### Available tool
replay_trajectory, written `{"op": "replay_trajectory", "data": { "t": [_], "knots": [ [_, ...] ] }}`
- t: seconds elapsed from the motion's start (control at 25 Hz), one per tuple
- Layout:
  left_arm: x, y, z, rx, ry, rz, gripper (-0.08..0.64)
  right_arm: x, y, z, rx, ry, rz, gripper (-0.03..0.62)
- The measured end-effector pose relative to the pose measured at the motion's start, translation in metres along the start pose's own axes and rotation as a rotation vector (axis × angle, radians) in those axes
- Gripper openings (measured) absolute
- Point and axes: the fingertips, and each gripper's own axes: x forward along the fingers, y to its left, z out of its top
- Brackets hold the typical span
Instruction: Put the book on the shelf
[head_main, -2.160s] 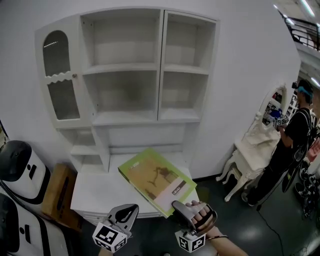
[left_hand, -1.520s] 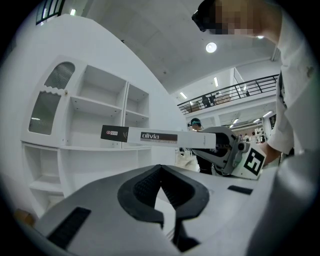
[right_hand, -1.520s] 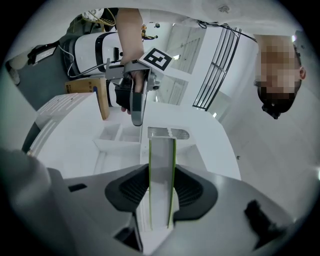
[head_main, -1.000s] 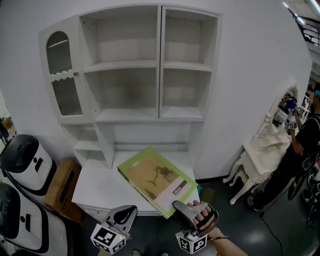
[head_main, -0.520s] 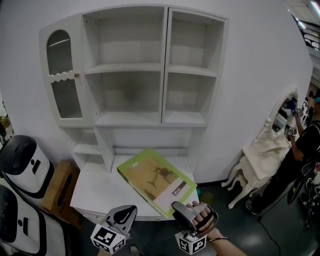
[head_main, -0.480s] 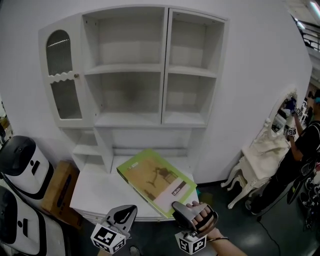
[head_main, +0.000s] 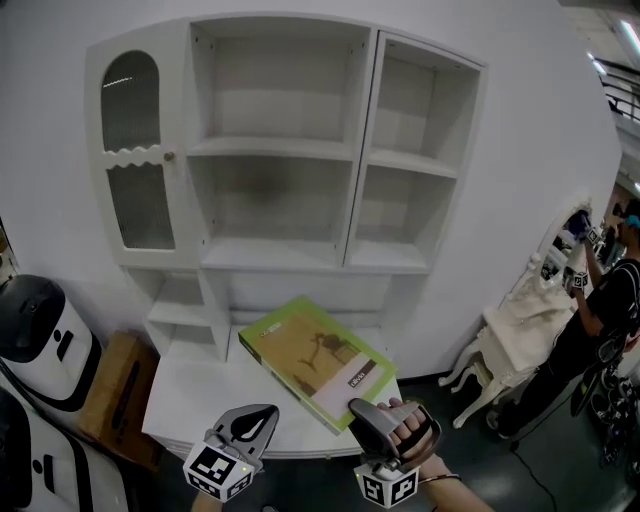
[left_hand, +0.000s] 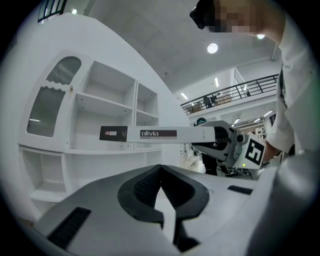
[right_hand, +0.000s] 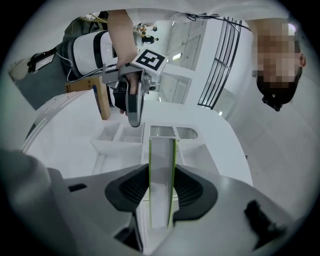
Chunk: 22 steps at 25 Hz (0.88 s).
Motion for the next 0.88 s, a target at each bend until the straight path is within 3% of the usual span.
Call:
{"op": "replay_trajectory", "data": {
  "t": [0.36, 0.68, 0.88],
  "knots": [
    [-0.018, 0.073, 0.01, 0.034, 0.014, -0.033, 0.008, 0.066, -0.011, 0.028, -0.012, 0.024, 0.004, 0.153],
    [-0.012, 0.084, 0.012, 0.059, 0.019, -0.132, 0.008, 0.096, -0.027, 0.039, 0.022, 0.02, 0.04, 0.153],
    [0.004, 0.094, 0.018, 0.031, 0.019, -0.14, 0.008, 0.106, -0.032, 0.033, 0.029, -0.001, 0.078, 0.153]
  ]
}}
